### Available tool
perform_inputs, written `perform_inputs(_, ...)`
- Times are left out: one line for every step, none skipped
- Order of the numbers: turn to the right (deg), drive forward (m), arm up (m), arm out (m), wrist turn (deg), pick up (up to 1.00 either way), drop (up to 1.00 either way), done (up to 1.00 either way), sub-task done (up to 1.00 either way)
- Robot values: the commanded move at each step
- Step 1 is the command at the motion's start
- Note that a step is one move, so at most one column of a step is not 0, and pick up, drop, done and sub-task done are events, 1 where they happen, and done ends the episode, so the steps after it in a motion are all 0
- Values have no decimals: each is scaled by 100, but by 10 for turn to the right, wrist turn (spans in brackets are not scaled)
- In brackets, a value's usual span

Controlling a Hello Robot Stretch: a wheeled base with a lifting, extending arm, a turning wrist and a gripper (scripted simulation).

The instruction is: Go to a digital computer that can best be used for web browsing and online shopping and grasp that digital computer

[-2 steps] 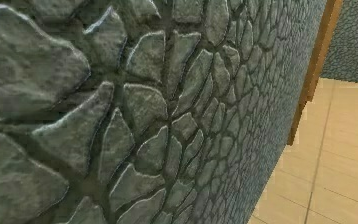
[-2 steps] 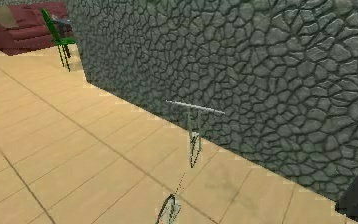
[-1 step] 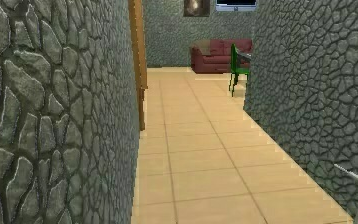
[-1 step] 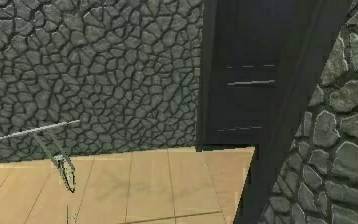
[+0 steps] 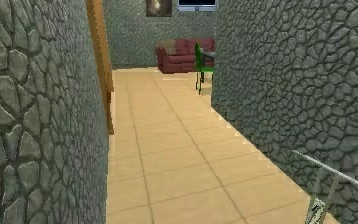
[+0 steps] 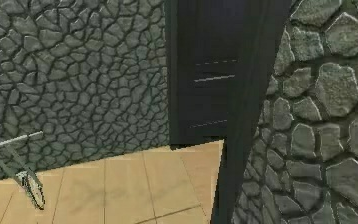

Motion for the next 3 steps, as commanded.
perform_inputs(0, 45, 0, 0, 0, 0, 0, 0, 0)
perform_inputs(0, 100, 0, 0, 0, 0, 0, 0, 0)
perform_inputs(0, 100, 0, 0, 0, 0, 0, 0, 0)
